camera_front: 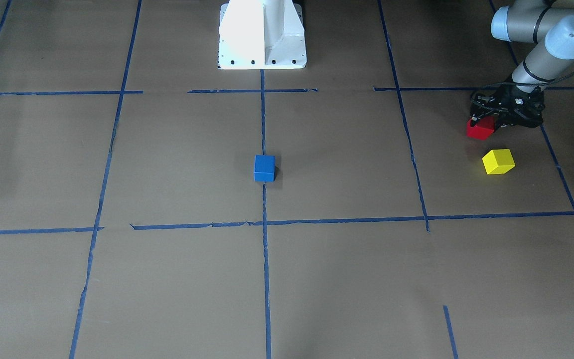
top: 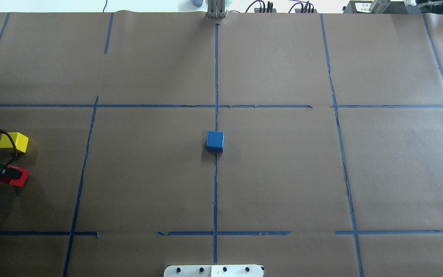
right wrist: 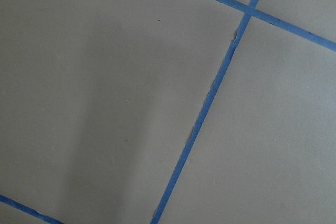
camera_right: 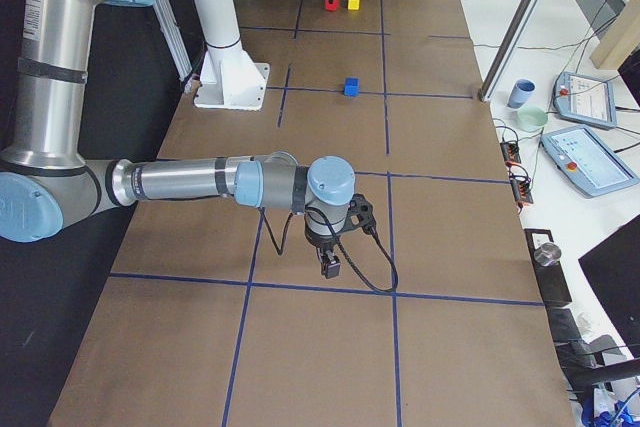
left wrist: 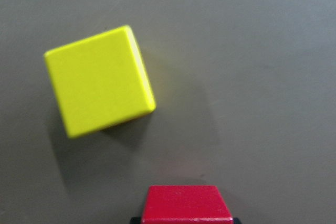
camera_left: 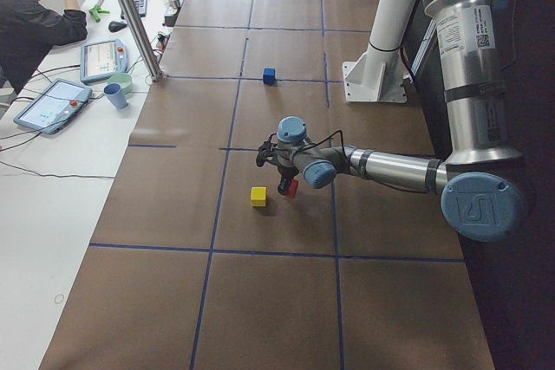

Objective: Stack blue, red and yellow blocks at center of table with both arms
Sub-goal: 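Carry the red block with the left gripper over the blue block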

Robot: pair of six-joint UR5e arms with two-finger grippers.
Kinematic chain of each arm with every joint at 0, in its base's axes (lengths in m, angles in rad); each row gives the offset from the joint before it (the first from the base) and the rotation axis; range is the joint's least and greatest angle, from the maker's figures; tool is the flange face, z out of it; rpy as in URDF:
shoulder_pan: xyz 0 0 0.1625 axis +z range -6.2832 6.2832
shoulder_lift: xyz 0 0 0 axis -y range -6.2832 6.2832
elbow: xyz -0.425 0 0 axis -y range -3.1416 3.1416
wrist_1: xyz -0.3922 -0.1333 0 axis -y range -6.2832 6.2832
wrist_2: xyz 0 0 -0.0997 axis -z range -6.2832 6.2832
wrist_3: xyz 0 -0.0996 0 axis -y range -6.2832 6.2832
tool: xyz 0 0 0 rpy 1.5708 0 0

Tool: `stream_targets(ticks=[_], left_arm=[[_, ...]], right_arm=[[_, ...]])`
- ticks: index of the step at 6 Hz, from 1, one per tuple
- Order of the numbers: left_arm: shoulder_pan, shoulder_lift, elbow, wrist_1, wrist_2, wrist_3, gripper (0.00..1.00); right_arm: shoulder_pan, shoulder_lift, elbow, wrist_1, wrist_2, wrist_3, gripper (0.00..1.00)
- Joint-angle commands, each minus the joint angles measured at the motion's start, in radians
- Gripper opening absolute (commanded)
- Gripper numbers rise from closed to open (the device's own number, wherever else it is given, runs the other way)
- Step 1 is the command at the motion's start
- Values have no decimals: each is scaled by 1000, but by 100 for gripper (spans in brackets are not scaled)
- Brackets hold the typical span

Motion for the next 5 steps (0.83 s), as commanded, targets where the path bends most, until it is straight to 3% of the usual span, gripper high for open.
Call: stream_targets(ticks=[1, 2, 3, 4, 5], left_arm=[[27, -137, -152, 263, 3, -102, 4], [35, -284, -220, 520, 4, -104, 4], [71, -484, -225, 754, 6, -127, 4], [185, -668, -196, 897, 19, -287, 4], [208, -837, -93, 917, 73, -358, 4]], right_arm=[[0, 0, 0, 0, -1, 0, 100], [0, 0, -2, 0, -3, 0, 100], [0, 2, -2, 0, -3, 0, 100], [0, 2, 0, 0, -3, 0, 100], [-1, 2, -3, 0, -3, 0, 100]])
